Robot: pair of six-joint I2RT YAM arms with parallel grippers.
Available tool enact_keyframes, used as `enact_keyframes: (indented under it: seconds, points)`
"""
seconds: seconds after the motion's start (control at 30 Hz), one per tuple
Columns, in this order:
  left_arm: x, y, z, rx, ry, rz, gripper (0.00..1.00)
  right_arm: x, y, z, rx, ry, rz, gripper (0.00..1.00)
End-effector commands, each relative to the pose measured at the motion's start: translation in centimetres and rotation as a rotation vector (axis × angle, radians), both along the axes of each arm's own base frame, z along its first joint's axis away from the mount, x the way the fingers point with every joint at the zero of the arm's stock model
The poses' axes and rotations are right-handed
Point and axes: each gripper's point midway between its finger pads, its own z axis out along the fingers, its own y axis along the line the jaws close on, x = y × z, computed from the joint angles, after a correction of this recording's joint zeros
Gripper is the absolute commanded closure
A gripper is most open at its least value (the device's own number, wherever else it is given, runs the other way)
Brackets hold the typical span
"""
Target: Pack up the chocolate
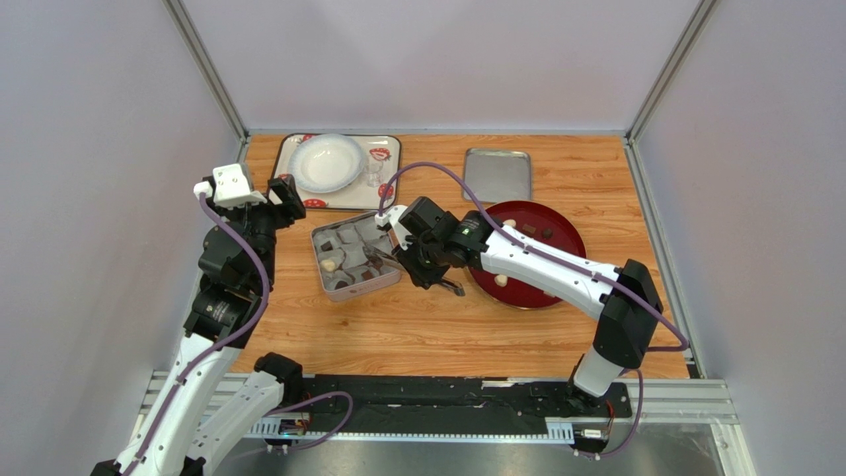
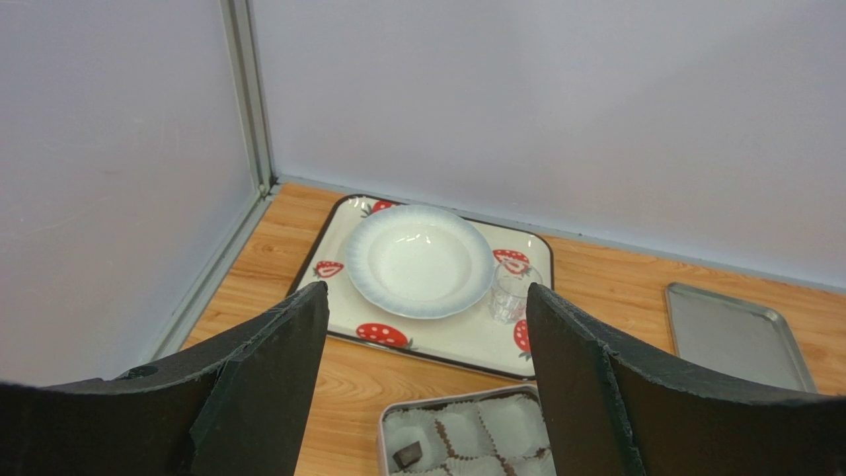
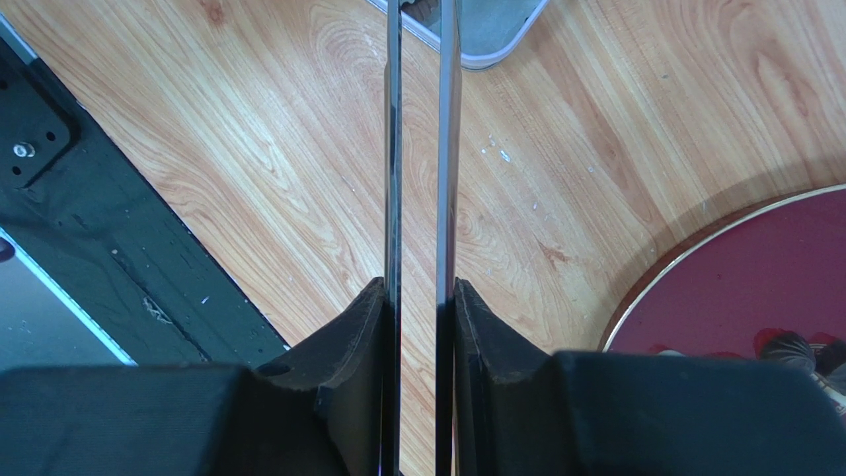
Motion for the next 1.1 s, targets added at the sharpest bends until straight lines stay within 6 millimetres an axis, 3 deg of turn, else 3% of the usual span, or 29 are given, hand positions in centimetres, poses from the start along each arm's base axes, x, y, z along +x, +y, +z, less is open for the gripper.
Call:
enact_keyframes:
  seconds: [0.0, 0.43, 0.6, 0.87, 1.07]
  points:
    - [-0.1, 0.1, 1.0, -0.015, -0.038, 0.003, 0.19, 0.7, 1.1, 0.3, 0.027, -0.043, 0.038, 0.76]
    - [0.0, 0.2, 0.8, -0.010, -0.032, 0.006, 0.19, 1.9, 0.0, -2.8, -0.047, -0.079, -0.026, 0.72]
    - [0.0, 0.2, 0.9, -0.011, -0.033, 0.005, 0.19, 1.7, -0.2, -3.6, -0.061, -0.066, -0.030, 0.65]
    - [0.0, 0.2, 0.9, -0.012, -0.032, 0.005, 0.19, 1.3, -0.1, -3.3, -0.048, -0.053, -0.022, 0.62]
    - [0.0, 0.2, 0.8, -0.010, -0.032, 0.008, 0.19, 1.3, 0.2, -0.8, 0.013, -0.070, -0.043, 0.62]
